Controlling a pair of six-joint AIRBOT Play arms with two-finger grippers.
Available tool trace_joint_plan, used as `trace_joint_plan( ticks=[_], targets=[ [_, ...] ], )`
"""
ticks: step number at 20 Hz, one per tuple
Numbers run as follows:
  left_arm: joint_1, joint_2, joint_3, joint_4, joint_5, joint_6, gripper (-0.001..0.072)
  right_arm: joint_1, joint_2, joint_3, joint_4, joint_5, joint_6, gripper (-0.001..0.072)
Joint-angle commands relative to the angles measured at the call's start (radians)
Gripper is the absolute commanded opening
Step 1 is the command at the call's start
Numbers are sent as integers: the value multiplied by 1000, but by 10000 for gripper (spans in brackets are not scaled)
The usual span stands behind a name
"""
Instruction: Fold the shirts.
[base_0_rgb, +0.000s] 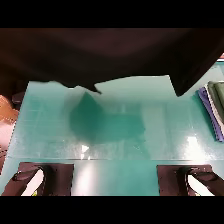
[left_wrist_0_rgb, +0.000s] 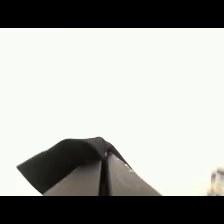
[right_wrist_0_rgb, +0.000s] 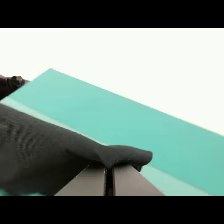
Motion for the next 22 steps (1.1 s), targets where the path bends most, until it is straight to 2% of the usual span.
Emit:
trace_joint_plan(
  ticks=[1,4,7,10,12,14,16,19,22],
  targets=[
    [0,1,64,-68,120,41,22,0,28,20,0,40,40,17],
    [0,-35,61,-69,132,68,21,0,76,-137,0,91,168,17],
    [0,-163,13,-61,53,39,21,0,51,-294,0,190,251,17],
    [0,-345,-113,-95,-134,16,22,0,-60,-423,0,255,262,17],
    [0,-480,-194,-102,-256,17,22,-2,-153,-504,-2,250,262,17],
    [-24,-616,-254,-97,-306,32,22,-32,-248,-576,-1,225,261,17],
    [-79,-734,-284,-90,-283,98,22,-77,-332,-634,2,153,261,17],
    [-182,-874,-284,-17,-121,99,22,-129,-435,-665,6,24,257,17],
    [-242,-975,-284,-6,29,92,22,-153,-512,-664,10,-100,242,17]
  ],
)
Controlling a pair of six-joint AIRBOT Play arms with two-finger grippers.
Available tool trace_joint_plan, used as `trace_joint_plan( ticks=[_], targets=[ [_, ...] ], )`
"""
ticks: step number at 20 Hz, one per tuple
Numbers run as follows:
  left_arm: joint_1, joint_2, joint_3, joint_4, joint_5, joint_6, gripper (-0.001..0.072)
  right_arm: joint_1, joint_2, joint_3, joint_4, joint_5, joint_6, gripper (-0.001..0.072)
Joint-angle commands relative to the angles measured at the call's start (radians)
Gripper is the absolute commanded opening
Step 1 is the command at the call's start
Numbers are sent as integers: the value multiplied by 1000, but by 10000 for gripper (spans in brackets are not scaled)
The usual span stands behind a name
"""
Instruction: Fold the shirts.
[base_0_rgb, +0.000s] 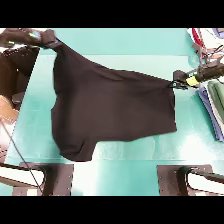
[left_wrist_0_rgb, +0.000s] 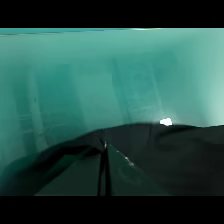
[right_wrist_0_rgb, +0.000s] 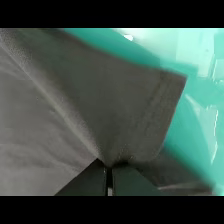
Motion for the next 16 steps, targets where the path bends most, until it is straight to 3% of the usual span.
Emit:
trace_joint_plan(
  ticks=[1,5,6,7,8,9,14,16],
  targets=[
    [-67,-133,-9,29,153,6,23,-33,-94,-18,5,-167,-10,17],
    [-59,-180,-9,44,158,6,27,-44,-132,-18,7,-260,-10,19],
    [-53,-180,-4,43,145,6,150,-44,-135,-18,7,-265,-10,29],
    [-44,-179,0,43,126,-6,443,-44,-135,-18,7,-277,-10,152],
    [-29,-177,6,43,94,-30,544,-44,-133,-18,10,-290,-10,353],
    [-7,-177,19,43,40,-43,542,-48,-132,-10,7,-284,-10,389],
    [166,-148,94,46,-402,-97,539,-67,-94,60,2,-119,-76,383],
    [213,-86,35,95,-462,-100,539,-67,-41,40,-2,-89,-93,383]
  ],
)
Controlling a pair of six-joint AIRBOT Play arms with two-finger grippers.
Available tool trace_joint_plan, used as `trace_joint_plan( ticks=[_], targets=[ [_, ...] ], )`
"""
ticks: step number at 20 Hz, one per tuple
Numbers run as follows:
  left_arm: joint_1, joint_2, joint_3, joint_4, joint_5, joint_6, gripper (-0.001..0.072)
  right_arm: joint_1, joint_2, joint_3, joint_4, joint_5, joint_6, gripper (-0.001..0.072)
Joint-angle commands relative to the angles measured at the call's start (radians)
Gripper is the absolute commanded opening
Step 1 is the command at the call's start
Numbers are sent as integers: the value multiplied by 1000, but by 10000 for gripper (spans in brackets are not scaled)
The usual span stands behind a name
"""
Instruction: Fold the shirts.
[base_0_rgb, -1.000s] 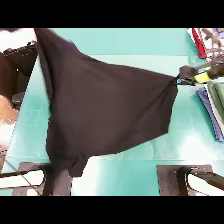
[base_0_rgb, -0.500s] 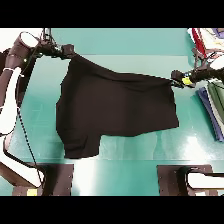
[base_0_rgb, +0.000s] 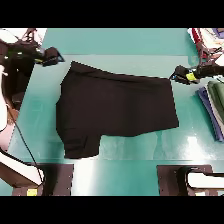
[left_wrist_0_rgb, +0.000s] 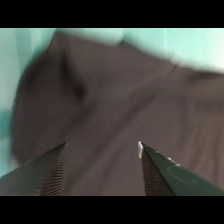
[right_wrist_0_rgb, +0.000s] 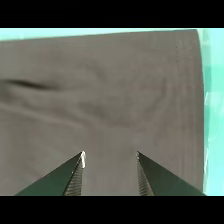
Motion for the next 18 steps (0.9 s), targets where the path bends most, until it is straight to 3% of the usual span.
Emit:
trace_joint_plan(
  ticks=[1,4,11,18],
  targets=[
    [85,102,-93,74,-178,-37,540,-3,85,-35,-5,62,-39,383],
    [90,282,-387,169,-125,-38,541,-3,211,-169,-6,64,-40,383],
    [90,723,-1160,192,18,-38,541,-3,438,-409,-5,65,-40,377],
    [90,844,-1392,141,109,-46,541,-3,481,-430,23,79,-48,376]
  ],
)
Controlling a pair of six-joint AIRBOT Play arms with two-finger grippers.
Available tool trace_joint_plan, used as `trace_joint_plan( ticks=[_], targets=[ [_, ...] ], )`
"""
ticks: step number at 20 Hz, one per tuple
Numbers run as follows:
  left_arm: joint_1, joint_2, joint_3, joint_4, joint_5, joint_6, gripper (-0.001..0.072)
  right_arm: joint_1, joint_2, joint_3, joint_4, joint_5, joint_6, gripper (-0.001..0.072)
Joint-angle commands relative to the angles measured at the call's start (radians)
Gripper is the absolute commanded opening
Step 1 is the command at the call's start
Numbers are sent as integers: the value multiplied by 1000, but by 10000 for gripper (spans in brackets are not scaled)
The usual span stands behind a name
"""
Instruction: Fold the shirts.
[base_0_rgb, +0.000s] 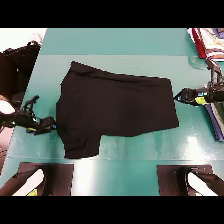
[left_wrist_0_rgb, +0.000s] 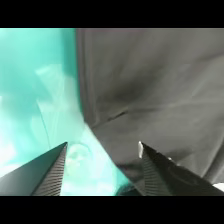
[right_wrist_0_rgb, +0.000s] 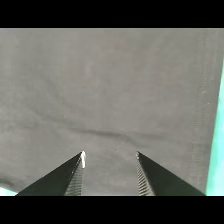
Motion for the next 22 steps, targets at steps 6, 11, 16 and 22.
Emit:
trace_joint_plan(
  ticks=[6,11,16,22],
  targets=[
    [0,37,-175,-188,181,6,541,0,16,-11,22,22,-3,377],
    [0,37,-156,-206,190,6,25,-2,16,-11,9,71,-39,376],
    [0,37,-10,-205,114,19,24,-155,16,-123,10,154,-40,376],
    [0,37,47,-217,95,33,24,-308,-21,-410,100,87,-108,391]
  ],
)
